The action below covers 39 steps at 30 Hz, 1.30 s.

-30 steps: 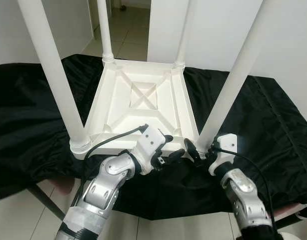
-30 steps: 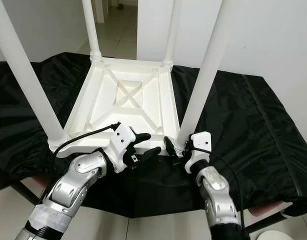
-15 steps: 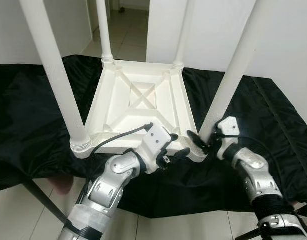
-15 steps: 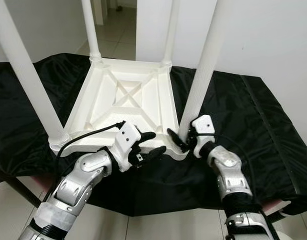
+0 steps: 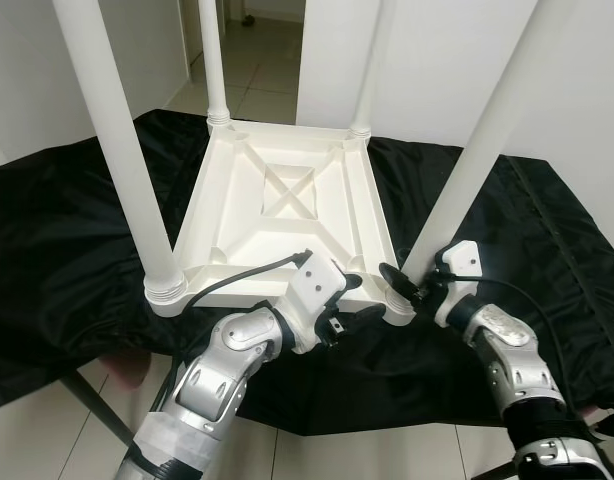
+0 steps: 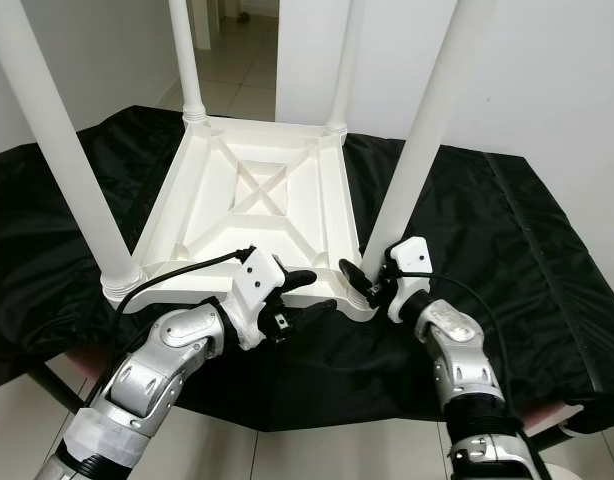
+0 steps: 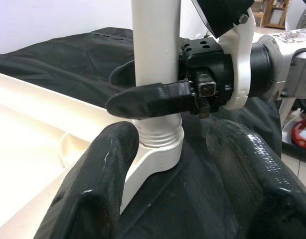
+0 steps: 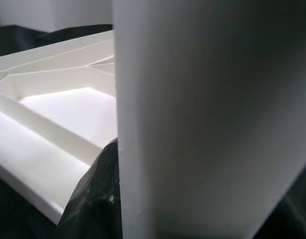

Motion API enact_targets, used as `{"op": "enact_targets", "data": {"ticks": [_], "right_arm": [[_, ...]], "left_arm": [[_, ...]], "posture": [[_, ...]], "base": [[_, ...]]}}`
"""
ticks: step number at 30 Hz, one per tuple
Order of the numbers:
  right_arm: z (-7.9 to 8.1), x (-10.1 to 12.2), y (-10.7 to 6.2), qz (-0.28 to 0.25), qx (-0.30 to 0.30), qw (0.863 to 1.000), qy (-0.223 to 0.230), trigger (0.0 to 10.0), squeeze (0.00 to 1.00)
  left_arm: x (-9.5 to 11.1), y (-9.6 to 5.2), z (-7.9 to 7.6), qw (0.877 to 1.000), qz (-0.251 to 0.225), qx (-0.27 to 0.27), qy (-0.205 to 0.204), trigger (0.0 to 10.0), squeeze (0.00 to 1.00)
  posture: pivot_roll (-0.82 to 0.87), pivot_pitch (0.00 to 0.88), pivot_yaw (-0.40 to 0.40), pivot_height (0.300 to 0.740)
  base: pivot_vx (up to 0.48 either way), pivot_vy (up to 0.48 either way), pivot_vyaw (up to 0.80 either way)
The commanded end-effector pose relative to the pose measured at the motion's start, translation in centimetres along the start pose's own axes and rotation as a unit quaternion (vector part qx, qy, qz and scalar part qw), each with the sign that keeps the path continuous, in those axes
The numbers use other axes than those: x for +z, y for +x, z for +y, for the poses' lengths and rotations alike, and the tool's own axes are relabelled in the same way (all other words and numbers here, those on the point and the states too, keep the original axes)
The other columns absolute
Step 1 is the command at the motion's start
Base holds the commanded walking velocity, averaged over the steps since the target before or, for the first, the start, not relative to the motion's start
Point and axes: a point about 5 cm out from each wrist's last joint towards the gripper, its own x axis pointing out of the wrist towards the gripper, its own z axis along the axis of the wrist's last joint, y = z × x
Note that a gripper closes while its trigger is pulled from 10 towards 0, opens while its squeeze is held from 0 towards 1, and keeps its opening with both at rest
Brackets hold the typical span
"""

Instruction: Building children table

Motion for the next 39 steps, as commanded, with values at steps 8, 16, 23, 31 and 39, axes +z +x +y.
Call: {"op": "enact_targets", "data": {"ticks": [8, 16, 23, 31, 39], "right_arm": [[2.6, -0.1, 0.0, 0.003, -0.284, 0.954, 0.099, 10.0, 0.0], [6.8, 0.6, 1.4, -0.022, -0.282, 0.946, 0.159, 10.0, 0.11], [4.6, 1.3, -0.1, -0.017, -0.229, 0.965, 0.126, 10.0, 1.0], [2.2, 1.0, -1.6, 0.029, -0.149, 0.986, 0.068, 10.0, 0.0], [0.2, 1.7, -1.5, 0.03, 0.008, 0.999, -0.009, 10.0, 0.0]], "left_arm": [[0.4, -0.5, 1.0, 1.0, 0.0, 0.011, -0.005, 10.0, 0.0], [0.6, -0.6, 1.0, 1.0, -0.003, 0.019, -0.017, 10.0, 0.0], [0.9, -0.5, 1.1, 1.0, -0.005, 0.015, -0.019, 10.0, 0.0], [1.0, -0.7, 1.2, 1.0, -0.005, 0.019, -0.02, 10.0, 0.0], [1.1, -1.2, 1.0, 1.0, -0.002, 0.013, -0.027, 10.0, 0.0]], "posture": [[0.06, 0.004, -0.06, 0.74], [0.05, 0.014, -0.045, 0.74], [0.04, 0.023, -0.045, 0.74], [0.04, 0.028, -0.044, 0.74], [0.04, 0.019, -0.038, 0.74]], "base": [[0.0, 0.0, 0.0], [0.0, 0.0, 0.0], [0.0, 0.0, 0.0], [0.0, 0.0, 0.0], [0.0, 0.0, 0.0]]}}
